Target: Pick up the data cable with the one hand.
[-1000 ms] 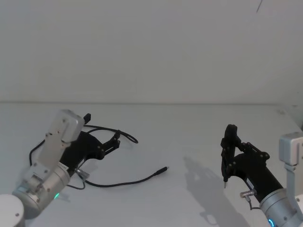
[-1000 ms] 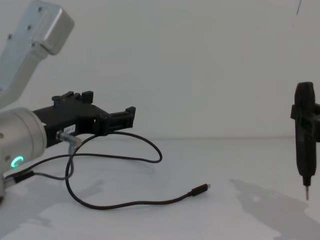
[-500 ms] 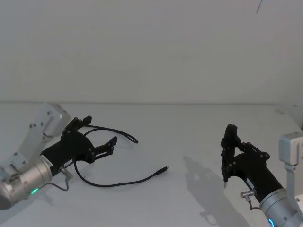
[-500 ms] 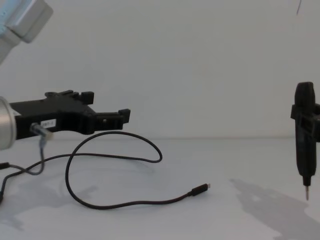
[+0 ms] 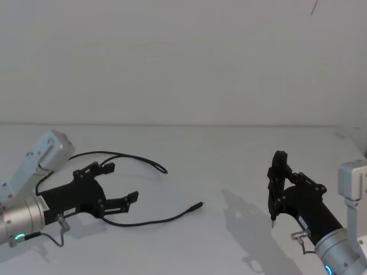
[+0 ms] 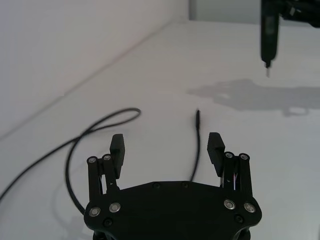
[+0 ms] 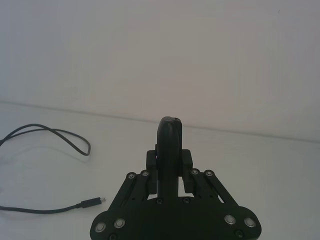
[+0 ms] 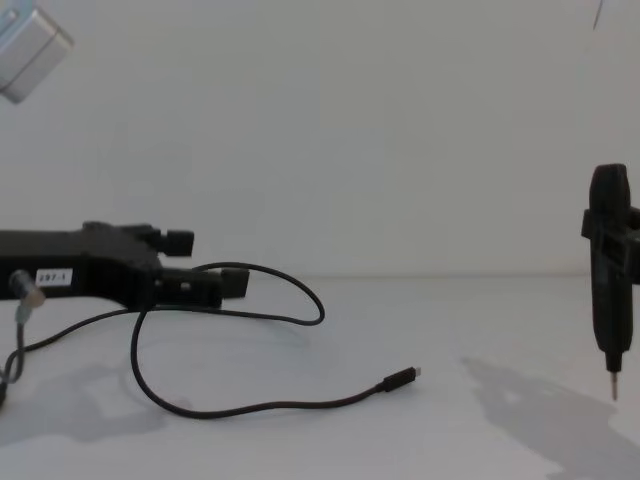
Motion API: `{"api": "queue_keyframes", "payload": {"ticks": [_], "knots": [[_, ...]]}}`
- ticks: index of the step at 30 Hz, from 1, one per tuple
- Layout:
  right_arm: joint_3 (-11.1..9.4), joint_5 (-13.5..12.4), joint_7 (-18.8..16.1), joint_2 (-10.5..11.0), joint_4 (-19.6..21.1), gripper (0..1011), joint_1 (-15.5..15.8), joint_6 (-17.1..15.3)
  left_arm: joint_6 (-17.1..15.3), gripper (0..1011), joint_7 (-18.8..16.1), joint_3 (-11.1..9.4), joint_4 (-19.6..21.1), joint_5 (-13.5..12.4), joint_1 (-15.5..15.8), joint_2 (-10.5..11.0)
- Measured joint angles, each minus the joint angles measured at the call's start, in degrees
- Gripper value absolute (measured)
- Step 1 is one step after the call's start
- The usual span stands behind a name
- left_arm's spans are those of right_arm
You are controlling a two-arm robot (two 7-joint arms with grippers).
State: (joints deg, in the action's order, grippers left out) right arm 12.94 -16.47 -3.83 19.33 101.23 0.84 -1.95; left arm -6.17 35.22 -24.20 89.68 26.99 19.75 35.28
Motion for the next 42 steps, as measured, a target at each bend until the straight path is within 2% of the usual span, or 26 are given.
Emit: {"api": "queue_keyframes", "payload": {"ticks": [6,12,19,30,42], "knots": [[0.0,0.0,0.0,0.0,0.0,279,0.0,0.0,-0.2,1001,5.3,-1.8,-3.5,0.7,2.3,0.5],[0.0,0.0,0.0,0.0,0.0,279,0.0,0.0,0.2,1001,8.8,-3.6,-7.3,0.7,4.8,0.1],[0.0,0.0,0.0,0.0,0.0,279,0.0,0.0,1.5,1001,13.0,-6.6,-12.7,-0.6,8.2,-0.8],[0.0,0.0,0.0,0.0,0.0,279,0.0,0.0,4.3,1001,16.3,-10.3,-20.1,-3.2,12.5,-3.1],[0.0,0.0,0.0,0.0,0.0,279,0.0,0.0,6.9,1001,16.8,-11.9,-25.6,-4.2,15.4,-5.8]]}}
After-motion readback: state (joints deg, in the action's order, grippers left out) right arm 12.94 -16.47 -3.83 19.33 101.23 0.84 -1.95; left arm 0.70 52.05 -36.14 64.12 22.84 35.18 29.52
